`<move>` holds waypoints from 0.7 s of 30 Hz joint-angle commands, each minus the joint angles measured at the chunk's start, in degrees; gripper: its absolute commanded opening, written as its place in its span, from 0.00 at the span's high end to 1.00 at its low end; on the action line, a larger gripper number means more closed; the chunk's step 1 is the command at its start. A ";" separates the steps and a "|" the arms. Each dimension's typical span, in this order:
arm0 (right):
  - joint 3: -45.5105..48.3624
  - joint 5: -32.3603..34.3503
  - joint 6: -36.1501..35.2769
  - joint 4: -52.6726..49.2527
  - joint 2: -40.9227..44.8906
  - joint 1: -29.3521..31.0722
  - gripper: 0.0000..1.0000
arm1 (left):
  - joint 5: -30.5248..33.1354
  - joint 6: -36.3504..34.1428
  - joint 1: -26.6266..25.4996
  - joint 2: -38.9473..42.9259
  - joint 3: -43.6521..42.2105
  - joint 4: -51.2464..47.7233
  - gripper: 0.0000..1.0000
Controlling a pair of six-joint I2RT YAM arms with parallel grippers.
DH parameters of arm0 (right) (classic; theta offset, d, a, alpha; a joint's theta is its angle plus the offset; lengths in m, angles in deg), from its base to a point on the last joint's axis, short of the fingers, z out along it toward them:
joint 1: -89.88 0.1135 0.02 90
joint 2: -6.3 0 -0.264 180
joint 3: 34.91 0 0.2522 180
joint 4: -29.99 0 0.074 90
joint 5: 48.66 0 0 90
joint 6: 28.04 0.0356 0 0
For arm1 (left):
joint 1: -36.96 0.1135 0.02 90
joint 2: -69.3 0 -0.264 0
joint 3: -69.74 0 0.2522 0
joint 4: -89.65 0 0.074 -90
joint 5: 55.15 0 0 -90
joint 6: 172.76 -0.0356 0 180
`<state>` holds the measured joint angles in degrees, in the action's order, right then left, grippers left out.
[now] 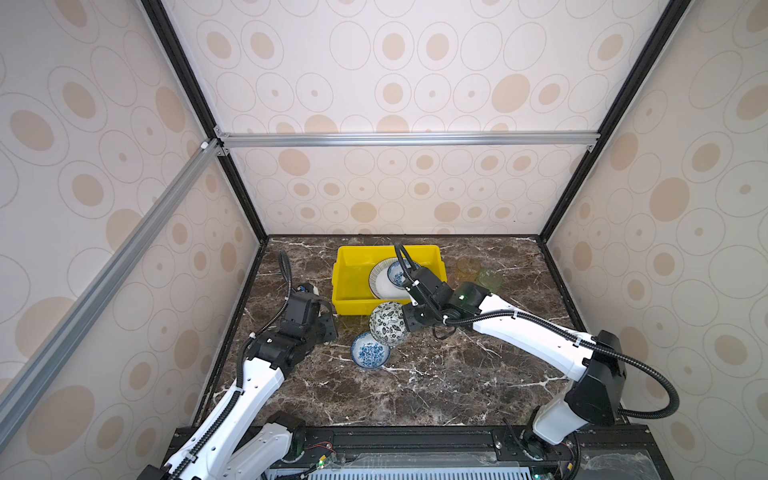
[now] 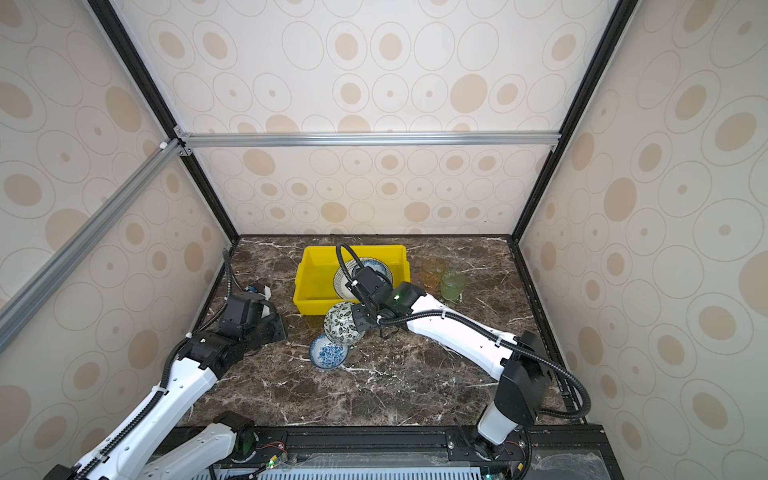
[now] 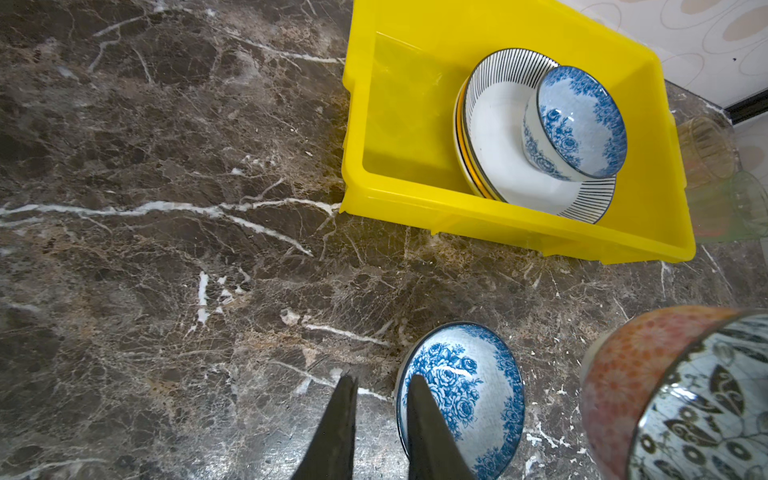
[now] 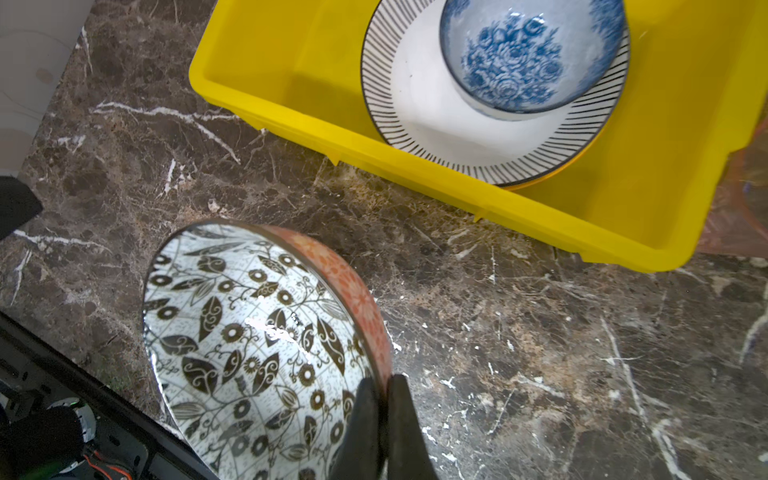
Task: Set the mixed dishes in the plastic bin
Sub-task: 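Lift the leaf-patterned bowl with the right gripper toward the bin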
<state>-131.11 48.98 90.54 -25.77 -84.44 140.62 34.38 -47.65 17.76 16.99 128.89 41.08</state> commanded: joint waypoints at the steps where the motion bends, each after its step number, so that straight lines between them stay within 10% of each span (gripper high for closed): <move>1: 0.77 1.65 -0.46 2.28 3.46 -1.71 1.00 | -1.14 -0.04 0.44 -0.35 1.99 0.30 0.76; 21: 3.97 2.19 -0.84 6.13 7.91 -9.52 1.00 | -2.95 0.65 0.48 -3.12 2.11 1.93 0.76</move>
<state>-127.08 52.32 89.73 -22.91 -78.69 132.38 32.02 -47.60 17.84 14.21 128.89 42.00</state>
